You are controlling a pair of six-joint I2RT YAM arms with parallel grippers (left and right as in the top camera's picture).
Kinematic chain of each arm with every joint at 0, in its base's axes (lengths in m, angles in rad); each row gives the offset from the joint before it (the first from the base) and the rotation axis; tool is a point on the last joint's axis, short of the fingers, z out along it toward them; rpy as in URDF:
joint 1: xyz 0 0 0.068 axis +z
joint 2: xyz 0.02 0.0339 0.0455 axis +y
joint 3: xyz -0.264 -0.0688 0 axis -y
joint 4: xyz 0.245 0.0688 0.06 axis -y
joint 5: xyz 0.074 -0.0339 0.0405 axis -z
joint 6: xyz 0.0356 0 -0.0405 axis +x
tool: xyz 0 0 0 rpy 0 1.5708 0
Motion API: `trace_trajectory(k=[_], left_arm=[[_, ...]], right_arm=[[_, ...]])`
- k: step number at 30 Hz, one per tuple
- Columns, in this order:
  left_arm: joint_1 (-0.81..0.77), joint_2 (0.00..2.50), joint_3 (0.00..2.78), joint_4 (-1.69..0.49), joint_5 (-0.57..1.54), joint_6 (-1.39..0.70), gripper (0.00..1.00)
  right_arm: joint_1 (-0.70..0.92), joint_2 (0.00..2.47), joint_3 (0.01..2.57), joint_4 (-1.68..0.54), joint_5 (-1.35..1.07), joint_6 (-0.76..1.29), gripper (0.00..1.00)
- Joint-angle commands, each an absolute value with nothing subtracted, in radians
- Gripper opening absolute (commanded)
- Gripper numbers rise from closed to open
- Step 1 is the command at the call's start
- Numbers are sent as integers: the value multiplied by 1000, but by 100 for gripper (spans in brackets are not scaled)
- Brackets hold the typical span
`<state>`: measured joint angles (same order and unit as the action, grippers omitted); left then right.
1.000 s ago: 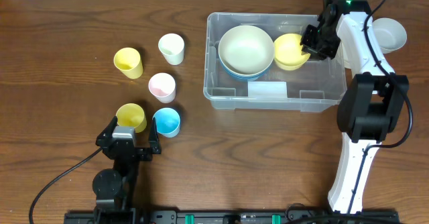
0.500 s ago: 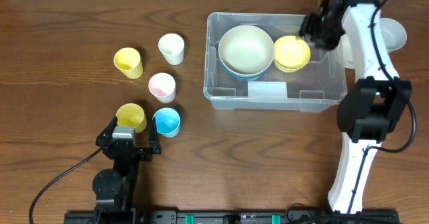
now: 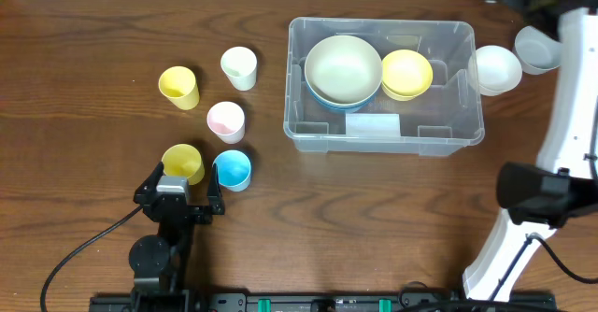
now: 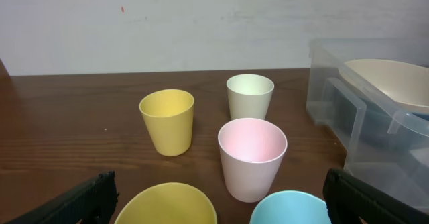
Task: Pack container
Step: 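Move the right gripper to the white bowl and grasp its rim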
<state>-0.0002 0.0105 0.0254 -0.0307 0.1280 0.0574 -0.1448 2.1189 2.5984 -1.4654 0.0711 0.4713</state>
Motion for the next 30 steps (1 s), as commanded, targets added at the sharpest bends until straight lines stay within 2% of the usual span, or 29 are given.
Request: trace_trajectory(k=[1,8,17,24,30], left_arm=[[6,5,4,-59,139,71,98],[6,5,4,-59,139,71,98],[6,5,4,-59,139,71,98],[6,5,4,-59,139,71,98],[6,5,4,-59,139,71,98]], right_arm=[[-224,2157,2541,-1473,191,558,99],[-312,2167,2281,-1335,113,554,99],[-326,2168,1943,-1067,99,545,99],[-334,2173,1835,-968,101,537,99],[-350,2212,1834,-970,99,537,99]])
